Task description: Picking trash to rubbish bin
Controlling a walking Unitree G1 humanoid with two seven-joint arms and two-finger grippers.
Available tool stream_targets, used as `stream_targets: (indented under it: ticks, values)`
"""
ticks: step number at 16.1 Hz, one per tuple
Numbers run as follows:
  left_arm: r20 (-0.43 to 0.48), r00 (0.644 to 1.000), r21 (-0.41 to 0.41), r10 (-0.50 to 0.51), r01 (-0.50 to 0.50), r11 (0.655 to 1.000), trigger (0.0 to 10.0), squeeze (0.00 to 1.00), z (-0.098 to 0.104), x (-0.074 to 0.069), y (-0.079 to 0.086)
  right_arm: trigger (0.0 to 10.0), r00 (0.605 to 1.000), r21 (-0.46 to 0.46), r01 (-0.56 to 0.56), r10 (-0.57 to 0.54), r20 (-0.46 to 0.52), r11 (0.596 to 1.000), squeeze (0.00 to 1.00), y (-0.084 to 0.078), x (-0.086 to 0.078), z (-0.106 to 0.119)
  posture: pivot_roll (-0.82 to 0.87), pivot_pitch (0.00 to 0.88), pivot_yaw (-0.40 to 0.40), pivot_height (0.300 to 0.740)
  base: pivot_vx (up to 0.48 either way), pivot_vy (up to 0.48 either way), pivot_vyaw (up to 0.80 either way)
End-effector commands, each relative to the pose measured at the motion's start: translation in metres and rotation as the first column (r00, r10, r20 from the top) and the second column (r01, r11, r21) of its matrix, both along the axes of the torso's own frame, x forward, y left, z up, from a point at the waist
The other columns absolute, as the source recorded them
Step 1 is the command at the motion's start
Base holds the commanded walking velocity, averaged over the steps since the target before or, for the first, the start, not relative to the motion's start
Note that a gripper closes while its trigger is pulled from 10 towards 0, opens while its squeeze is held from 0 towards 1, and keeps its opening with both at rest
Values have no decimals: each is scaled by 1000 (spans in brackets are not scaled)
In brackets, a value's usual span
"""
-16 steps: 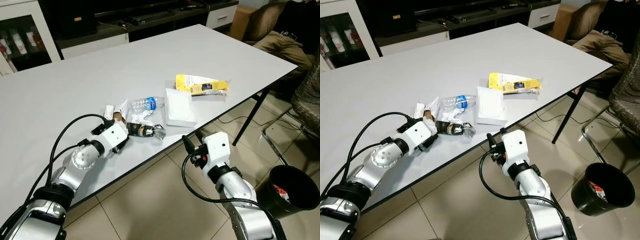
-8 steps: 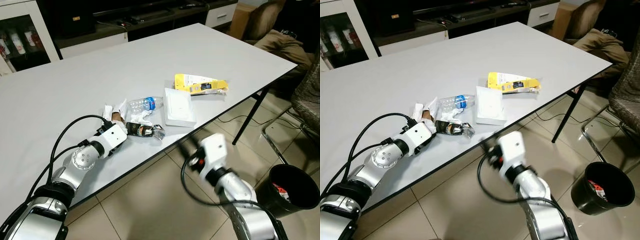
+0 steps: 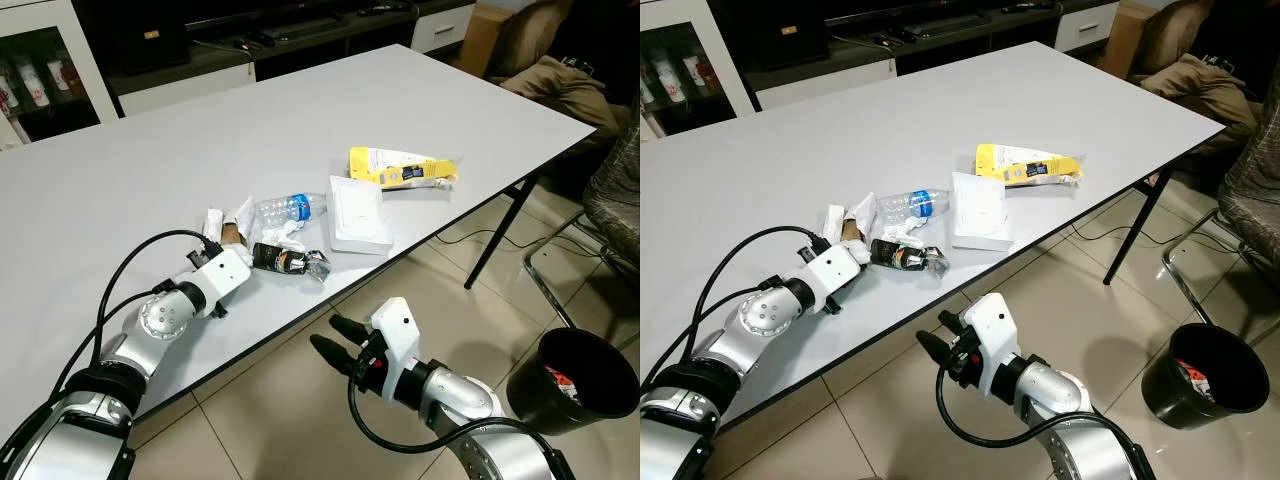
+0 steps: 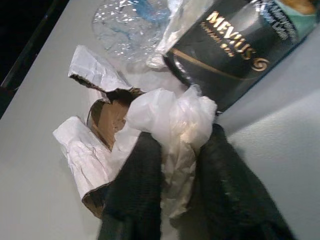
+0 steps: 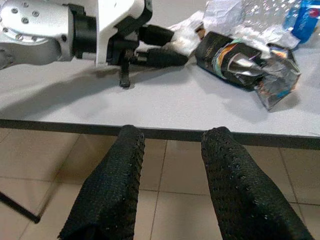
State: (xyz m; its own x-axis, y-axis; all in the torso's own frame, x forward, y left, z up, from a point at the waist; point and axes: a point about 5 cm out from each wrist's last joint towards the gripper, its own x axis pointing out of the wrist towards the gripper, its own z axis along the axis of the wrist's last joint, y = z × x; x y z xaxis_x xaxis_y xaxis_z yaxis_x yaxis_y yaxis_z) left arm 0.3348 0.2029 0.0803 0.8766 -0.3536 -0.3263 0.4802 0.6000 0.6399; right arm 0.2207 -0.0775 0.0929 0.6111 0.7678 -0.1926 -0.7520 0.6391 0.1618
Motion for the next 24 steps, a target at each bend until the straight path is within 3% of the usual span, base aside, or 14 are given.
stream_targets:
  ticks: [1,5,8,9,10,11,13,16,19,22,23,24]
  values:
    - [-52,999,11,11,-11,1000,0,0,-8,-4,5,10000,999,4,-27,26,23,1000,0,2,2,8,70,14,-11,740,0,0,0]
    - [-38,999,-45,20,-22,999,0,0,-3,-4,10,10000,999,4,-37,37,31,999,0,3,7,10,84,6,-25,740,0,0,0]
    - [-9,1000,-234,-14,12,972,0,0,8,-14,13,10000,997,52,-11,6,82,999,0,5,27,21,110,0,-41,740,0,0,0]
    - [-5,1000,-259,-27,25,966,0,0,10,-17,13,10000,996,59,-3,-2,89,998,1000,5,31,23,110,0,-41,740,0,0,0]
    - [20,999,-345,-37,42,938,0,0,21,-29,18,10000,982,71,127,-136,132,989,1000,1,59,29,112,0,-41,740,0,0,0]
    - [28,999,-360,-34,42,932,0,0,24,-32,21,10000,976,53,148,-154,152,988,1000,1,66,31,122,0,-43,740,0,0,0]
    - [65,998,-397,-4,29,917,0,0,39,-51,31,10000,970,-39,150,-139,197,988,1000,7,99,32,141,0,-51,740,0,0,0]
    - [72,997,-414,-8,37,909,0,0,54,-76,34,10000,974,-84,140,-122,190,987,1000,15,130,36,167,4,-65,740,0,0,0]
    - [8,999,-437,-40,39,899,0,0,58,-99,26,10000,989,-141,84,-66,133,986,1000,27,146,37,198,13,-76,740,0,0,0]
    - [-25,998,-439,-51,35,898,0,0,61,-108,20,10000,991,-233,53,-22,133,971,1000,30,152,40,212,22,-88,740,0,0,0]
    - [-42,997,-450,-58,33,892,0,0,63,-110,18,10000,993,-265,22,10,116,964,906,30,153,40,210,27,-87,740,0,0,0]
    - [-66,995,-466,-73,34,884,0,0,65,-113,14,10000,995,-300,3,29,100,954,0,29,153,39,204,22,-88,740,0,0,0]
